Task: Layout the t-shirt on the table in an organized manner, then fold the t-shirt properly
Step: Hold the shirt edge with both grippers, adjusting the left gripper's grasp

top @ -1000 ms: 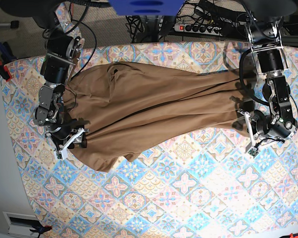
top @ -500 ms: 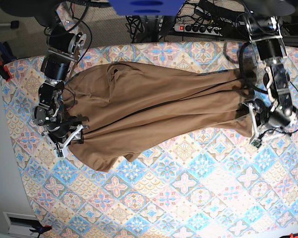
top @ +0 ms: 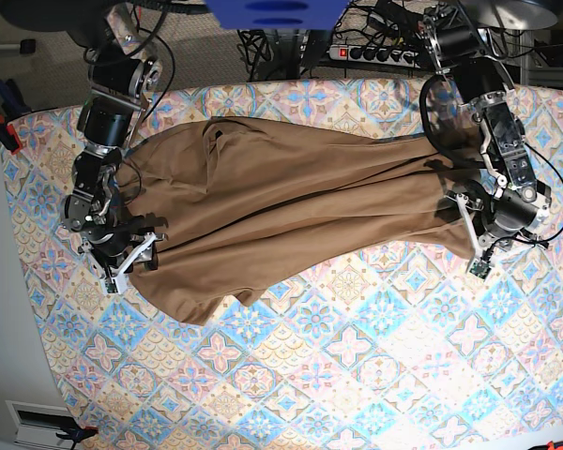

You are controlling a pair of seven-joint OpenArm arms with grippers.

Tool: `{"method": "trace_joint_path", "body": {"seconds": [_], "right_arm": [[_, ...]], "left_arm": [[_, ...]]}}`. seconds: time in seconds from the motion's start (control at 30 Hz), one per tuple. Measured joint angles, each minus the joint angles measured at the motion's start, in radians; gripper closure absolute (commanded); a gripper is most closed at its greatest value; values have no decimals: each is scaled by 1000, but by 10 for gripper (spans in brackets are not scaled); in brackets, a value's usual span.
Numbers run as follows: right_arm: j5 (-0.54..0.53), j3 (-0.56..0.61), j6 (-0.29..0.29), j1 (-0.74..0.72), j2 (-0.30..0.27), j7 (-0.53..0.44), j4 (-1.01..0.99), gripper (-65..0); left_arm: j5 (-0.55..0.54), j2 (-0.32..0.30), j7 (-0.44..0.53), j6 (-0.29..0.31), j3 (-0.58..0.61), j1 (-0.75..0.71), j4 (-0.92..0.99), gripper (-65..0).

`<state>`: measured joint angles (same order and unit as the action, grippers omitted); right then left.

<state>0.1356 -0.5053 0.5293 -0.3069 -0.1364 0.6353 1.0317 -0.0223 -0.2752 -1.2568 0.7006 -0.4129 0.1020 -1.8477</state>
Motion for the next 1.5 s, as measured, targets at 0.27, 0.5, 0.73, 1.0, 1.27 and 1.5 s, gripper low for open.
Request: {"method": "trace_joint_path", "body": {"seconds": [0.27,0.5,0.73,1.0,1.27,1.5], "right_arm": [[0,-1,0,1,0,0,0,-312],[0,-4,0,2,0,-1,1,-312],[16,-3,0,12,1,34,47,-312],[1,-2,0,41,0,4,57,-312],[4,-2,0,41,0,14,59,-312],[4,-2,0,41,0,14,59,-312]], "left_arm": [[0,3,-68,0,0,-13,-62,0],[-6,11,-68,0,4,-13,-63,0],[25,6,-68,0,2,-19,-56,0],[21,-2,-46,0,1,-19,-56,0],[20,0,37,0,0,-19,-56,-10],[21,0,38,0,0,-19,-56,-68]]}}
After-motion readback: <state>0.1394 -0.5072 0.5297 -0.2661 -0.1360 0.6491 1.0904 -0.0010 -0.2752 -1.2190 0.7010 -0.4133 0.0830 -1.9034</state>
